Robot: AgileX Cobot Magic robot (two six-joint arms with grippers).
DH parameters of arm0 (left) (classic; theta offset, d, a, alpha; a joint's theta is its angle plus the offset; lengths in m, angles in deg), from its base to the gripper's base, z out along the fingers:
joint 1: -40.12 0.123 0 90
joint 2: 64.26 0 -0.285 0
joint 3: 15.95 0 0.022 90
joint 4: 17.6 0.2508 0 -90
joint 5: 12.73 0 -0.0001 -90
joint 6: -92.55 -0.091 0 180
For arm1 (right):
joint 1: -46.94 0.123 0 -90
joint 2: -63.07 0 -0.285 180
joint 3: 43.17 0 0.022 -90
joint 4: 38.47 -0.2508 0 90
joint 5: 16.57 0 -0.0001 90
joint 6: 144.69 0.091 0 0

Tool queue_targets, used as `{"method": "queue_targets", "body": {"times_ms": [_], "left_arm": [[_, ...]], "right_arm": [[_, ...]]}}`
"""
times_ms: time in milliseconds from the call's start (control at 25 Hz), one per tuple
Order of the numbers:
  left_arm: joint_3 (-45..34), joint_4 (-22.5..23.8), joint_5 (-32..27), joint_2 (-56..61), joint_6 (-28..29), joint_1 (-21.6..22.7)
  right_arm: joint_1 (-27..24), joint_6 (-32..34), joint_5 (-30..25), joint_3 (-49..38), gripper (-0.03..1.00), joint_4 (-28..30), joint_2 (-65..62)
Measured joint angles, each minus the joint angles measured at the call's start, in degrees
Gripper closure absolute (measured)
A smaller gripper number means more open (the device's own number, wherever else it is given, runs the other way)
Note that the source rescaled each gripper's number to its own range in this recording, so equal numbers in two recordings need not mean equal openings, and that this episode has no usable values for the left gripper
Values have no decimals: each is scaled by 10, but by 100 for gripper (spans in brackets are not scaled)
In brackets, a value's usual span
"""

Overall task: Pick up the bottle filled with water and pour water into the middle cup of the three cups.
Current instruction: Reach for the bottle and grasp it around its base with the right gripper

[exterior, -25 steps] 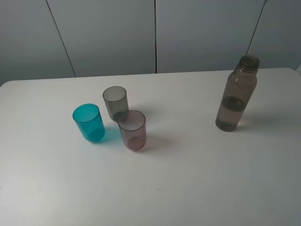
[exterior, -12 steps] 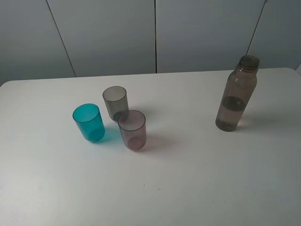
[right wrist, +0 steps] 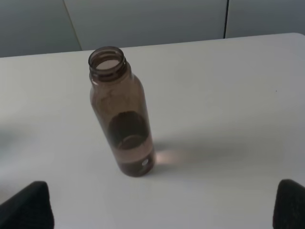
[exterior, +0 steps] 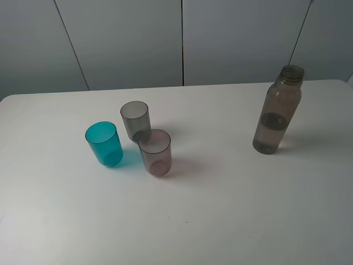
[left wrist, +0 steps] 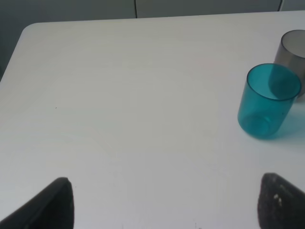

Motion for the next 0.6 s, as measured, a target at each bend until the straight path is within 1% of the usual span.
{"method": "queue_targets", "body": {"times_ms": [200, 280, 360, 440, 560, 600], "left_arm": [[0, 0, 0, 0, 0, 0], [0, 0, 0, 0, 0, 0], [0, 0, 0, 0, 0, 0], [0, 0, 0, 0, 0, 0], [0, 0, 0, 0, 0, 0], [0, 0, 0, 0, 0, 0]], "right_arm": [[1, 1, 79, 27, -3, 0, 115], [15, 1, 113, 28, -3, 0, 153], [44, 1, 139, 28, -3, 0, 193], [88, 2, 162, 28, -3, 0, 228], [143, 2, 185, 28, -3, 0, 278], [154, 2, 188, 28, -3, -1, 293]]}}
